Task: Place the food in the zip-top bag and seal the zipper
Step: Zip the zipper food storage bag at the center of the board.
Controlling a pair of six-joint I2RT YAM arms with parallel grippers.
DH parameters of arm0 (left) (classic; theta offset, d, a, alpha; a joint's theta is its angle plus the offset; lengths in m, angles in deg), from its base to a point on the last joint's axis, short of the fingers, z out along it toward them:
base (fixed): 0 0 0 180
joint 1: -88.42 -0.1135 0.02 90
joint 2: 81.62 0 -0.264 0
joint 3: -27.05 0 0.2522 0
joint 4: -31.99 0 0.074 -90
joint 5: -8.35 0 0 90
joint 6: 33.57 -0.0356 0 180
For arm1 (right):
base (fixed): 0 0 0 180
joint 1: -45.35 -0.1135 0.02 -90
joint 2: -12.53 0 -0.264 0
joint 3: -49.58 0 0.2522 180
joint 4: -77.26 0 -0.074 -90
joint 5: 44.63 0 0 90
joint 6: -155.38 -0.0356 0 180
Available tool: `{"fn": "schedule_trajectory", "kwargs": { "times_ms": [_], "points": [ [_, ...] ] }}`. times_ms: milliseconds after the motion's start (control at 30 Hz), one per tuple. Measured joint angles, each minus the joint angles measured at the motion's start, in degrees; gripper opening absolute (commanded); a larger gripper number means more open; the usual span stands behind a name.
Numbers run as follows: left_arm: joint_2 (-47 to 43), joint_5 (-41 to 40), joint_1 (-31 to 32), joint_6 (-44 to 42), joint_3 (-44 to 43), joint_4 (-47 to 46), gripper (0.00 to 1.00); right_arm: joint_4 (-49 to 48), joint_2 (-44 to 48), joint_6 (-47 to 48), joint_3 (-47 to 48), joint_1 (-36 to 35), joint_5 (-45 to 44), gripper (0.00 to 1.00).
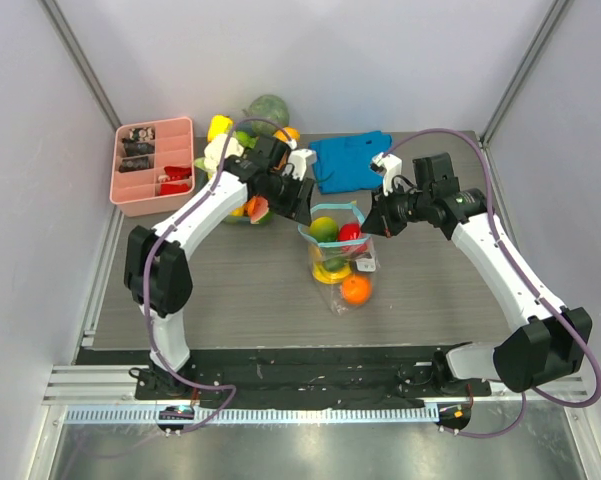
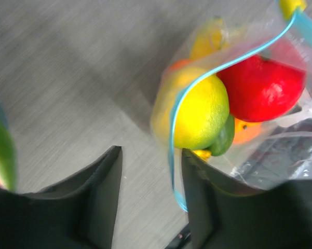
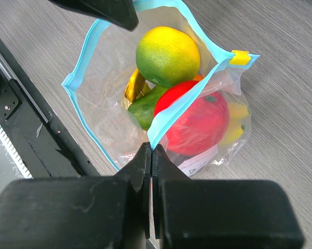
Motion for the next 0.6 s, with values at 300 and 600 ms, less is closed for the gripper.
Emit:
{"fn": "schedule_trajectory", "kwargs": {
  "times_ms": [300,600],
  "points": [
    [-1.1,2.4,4.5,-1.7,-4.5,7.0,0.00,-0.3,2.2,-2.3,-1.2,-0.5,1.7,0.01],
    [-1.9,4.3,14.2,-4.3,-20.1,12.3,0.00,-5.6,10.6,-12.2,-5.5,-5.5,1.9,0.01]
  ]
}}
